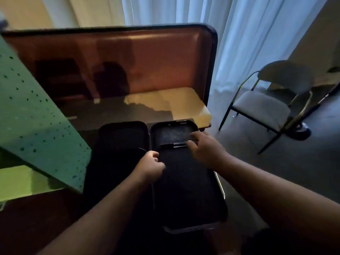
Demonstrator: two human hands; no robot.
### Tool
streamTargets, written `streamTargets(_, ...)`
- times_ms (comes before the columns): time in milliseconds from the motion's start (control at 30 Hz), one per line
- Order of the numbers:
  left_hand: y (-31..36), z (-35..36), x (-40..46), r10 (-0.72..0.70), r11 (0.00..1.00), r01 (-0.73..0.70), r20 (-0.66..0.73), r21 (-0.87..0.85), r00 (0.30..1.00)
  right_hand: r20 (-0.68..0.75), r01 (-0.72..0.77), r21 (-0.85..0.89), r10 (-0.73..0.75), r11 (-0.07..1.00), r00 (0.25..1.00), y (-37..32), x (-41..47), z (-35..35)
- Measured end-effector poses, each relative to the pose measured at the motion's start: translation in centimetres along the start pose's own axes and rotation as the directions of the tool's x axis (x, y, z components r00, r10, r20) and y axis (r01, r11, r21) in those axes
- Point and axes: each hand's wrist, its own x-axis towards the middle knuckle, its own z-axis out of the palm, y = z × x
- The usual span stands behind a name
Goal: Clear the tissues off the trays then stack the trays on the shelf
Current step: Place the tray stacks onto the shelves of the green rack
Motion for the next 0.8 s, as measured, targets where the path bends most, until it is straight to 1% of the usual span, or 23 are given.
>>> streamTargets(67,-2.2,2.1,0.7,-0.116,0.992,0.115,0.008,0.054,0.993,0.093,-0.104,-0.057,0.109,0.993,0.99,3.4,0.0,2.2)
streamTargets(133,-3.9,3.5,1.1,-0.188,0.979,0.188,0.001,0.074,0.982,0.176,-0.206,-0.132,0.227,0.97,0.958,6.2,-0.2,4.0)
streamTargets(233,-5.9,4.8,1.7,-0.25,0.961,0.247,0.005,0.12,0.968,0.239,-0.336,-0.215,0.383,0.917,0.893,9.7,-0.5,6.2)
streamTargets(300,-6.6,5.4,1.8,-0.277,0.949,0.273,0.003,0.158,0.961,0.259,-0.412,-0.225,0.462,0.883,0.848,11.6,-0.6,7.3)
streamTargets(367,-6.8,5.8,1.9,-0.276,0.943,0.275,-0.025,0.188,0.961,0.265,-0.473,-0.229,0.521,0.851,0.811,13.2,-0.8,8.5)
streamTargets(400,-6.9,6.1,2.0,-0.275,0.942,0.276,-0.035,0.193,0.961,0.267,-0.483,-0.243,0.537,0.841,0.8,13.8,-0.9,9.0)
streamTargets(500,-7.0,7.0,2.0,-0.291,0.937,0.293,-0.038,0.192,0.956,0.34,-0.414,-0.287,0.496,0.864,0.799,14.9,-0.9,10.1)
streamTargets(533,-7.0,7.3,2.1,-0.295,0.936,0.299,-0.049,0.188,0.954,0.341,-0.433,-0.261,0.503,0.862,0.794,15.2,-0.7,10.2)
streamTargets(600,-6.8,7.7,2.6,-0.307,0.935,0.318,-0.094,0.155,0.947,0.316,-0.415,-0.247,0.478,0.876,0.819,15.6,-0.3,10.2)
streamTargets(700,-6.2,7.6,3.7,-0.364,0.93,0.367,-0.133,0.0,0.922,0.296,-0.443,-0.187,0.481,0.877,0.825,16.1,0.4,9.5)
streamTargets(800,-5.9,7.1,5.1,-0.373,0.921,0.35,-0.128,-0.171,0.919,0.249,-0.445,-0.125,0.462,0.887,0.851,16.5,1.6,8.8)
